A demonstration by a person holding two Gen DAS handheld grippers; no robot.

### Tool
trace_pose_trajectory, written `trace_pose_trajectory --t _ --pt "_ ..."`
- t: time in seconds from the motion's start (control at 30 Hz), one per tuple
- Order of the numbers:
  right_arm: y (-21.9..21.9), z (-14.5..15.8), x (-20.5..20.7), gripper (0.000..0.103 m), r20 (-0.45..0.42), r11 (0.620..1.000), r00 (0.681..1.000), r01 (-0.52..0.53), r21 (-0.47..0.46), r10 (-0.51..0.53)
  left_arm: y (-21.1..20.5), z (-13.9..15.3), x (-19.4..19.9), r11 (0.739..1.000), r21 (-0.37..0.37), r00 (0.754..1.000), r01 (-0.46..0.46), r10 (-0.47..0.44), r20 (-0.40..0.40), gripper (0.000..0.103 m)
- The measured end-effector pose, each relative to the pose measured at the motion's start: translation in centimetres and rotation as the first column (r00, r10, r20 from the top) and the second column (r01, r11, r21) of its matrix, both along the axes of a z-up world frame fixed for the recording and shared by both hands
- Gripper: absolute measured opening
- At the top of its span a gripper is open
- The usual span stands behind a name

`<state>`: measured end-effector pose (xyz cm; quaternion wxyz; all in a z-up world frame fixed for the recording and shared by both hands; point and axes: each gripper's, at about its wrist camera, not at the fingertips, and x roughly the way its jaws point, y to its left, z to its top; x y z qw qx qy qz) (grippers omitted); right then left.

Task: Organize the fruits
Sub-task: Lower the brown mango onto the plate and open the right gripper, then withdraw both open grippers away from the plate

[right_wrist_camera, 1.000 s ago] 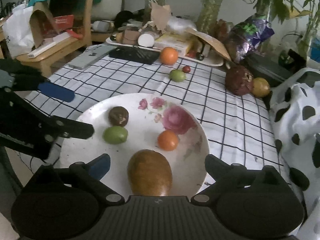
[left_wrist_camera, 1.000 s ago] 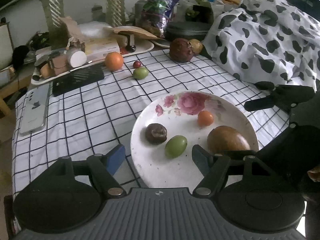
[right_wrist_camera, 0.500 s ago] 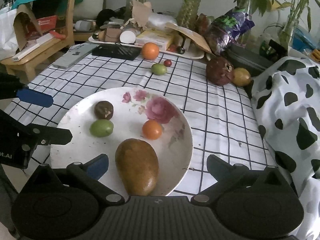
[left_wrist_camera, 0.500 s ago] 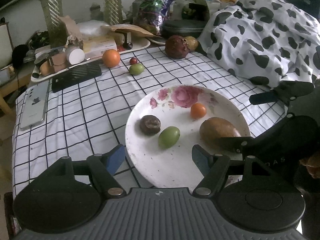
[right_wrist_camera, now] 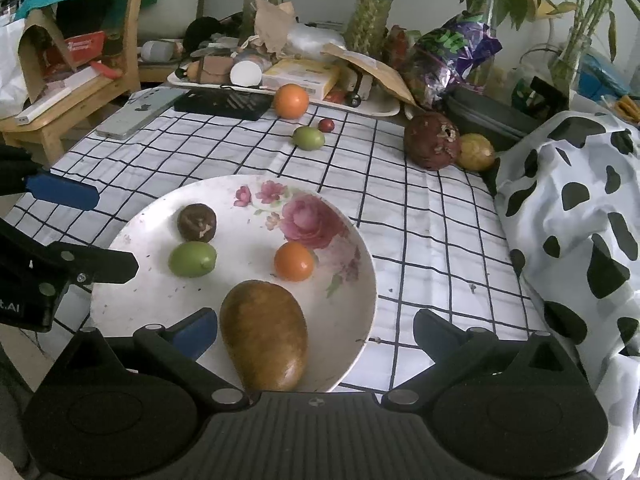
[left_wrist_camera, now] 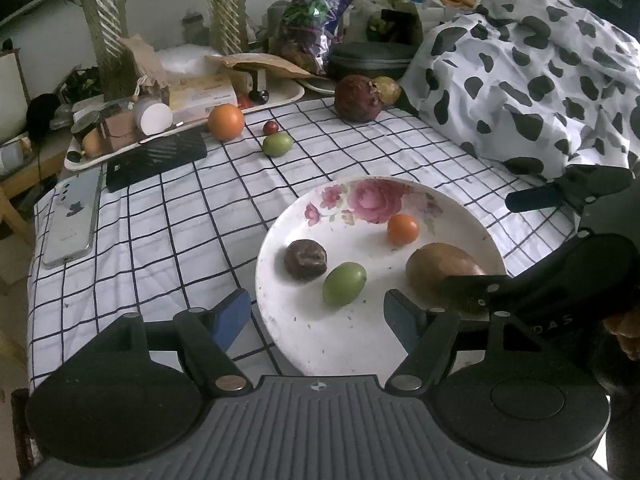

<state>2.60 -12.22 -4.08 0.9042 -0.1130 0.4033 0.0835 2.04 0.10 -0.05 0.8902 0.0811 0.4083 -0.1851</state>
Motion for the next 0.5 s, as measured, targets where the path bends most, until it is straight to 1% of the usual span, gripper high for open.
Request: trace_pose_trajectory --t 0.33,0.5 --pt "-0.8 0.1 0.7 0.103 0.011 0.999 0.999 0.047 0.018 -0.048 -0.6 0.0 1.2 0.999 0.035 1.000 0.016 -0.017 0.024 0.072" --pt "-1.2 0.3 1.3 0.103 0.027 0.997 0.997 0.074 0.024 -0.075 -0.5 0.0 2.1 0.999 0.042 0.999 0.022 -0.024 0.033 0.072"
